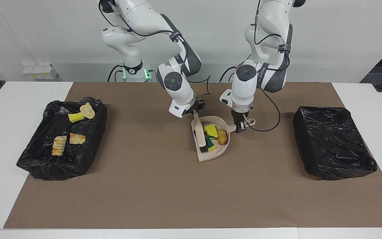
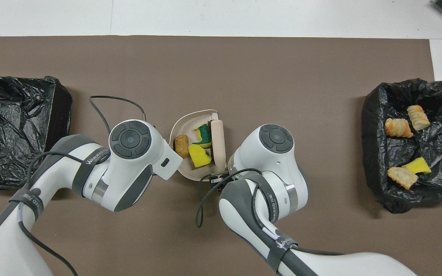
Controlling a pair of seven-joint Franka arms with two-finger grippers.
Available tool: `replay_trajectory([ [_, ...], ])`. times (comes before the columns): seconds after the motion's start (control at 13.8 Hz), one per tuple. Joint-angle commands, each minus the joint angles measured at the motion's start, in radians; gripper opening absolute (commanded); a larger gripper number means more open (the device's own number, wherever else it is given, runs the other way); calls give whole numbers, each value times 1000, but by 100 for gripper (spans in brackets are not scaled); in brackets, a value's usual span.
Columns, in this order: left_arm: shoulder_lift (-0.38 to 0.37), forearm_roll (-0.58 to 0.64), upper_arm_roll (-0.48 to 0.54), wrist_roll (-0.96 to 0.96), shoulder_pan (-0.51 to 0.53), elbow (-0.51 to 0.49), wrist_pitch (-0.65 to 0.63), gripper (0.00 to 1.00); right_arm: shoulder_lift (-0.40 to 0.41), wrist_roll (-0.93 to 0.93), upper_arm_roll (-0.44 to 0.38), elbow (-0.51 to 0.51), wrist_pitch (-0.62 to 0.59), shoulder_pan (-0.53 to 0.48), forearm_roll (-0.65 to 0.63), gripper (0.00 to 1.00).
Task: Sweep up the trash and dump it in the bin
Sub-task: 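Sweep the green sponge into the dustpan with the right gripper's brush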
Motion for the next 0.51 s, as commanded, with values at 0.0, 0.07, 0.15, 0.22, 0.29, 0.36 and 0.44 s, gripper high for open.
replay_trajectory([
  [0.0, -33, 20, 2, 42, 3, -39, -4, 0, 4, -28, -8, 11, -56, -47, -40, 0],
  [0.07, -33, 20, 2, 51, 3, -39, -2, 0, 3, -27, -7, 12, -70, -72, -88, 0],
  [0.15, -33, 20, 2, 65, 4, -37, -1, 0, 0, -25, -7, 17, -93, -87, -125, 0],
  [0.22, -33, 18, 2, 80, 4, -37, 2, 0, -2, -24, -8, 26, -114, -98, -151, 0],
  [0.29, -31, 20, 4, 85, 13, -37, -1, 0, -2, -25, -8, 32, -131, -108, -179, 0],
  [0.36, -27, 20, 2, 91, 27, -31, -1, 0, -2, -25, -7, 37, -143, -118, -208, 0],
  [0.44, -22, 20, 4, 107, 29, -22, -2, 0, -3, -22, -8, 37, -154, -118, -232, 0],
])
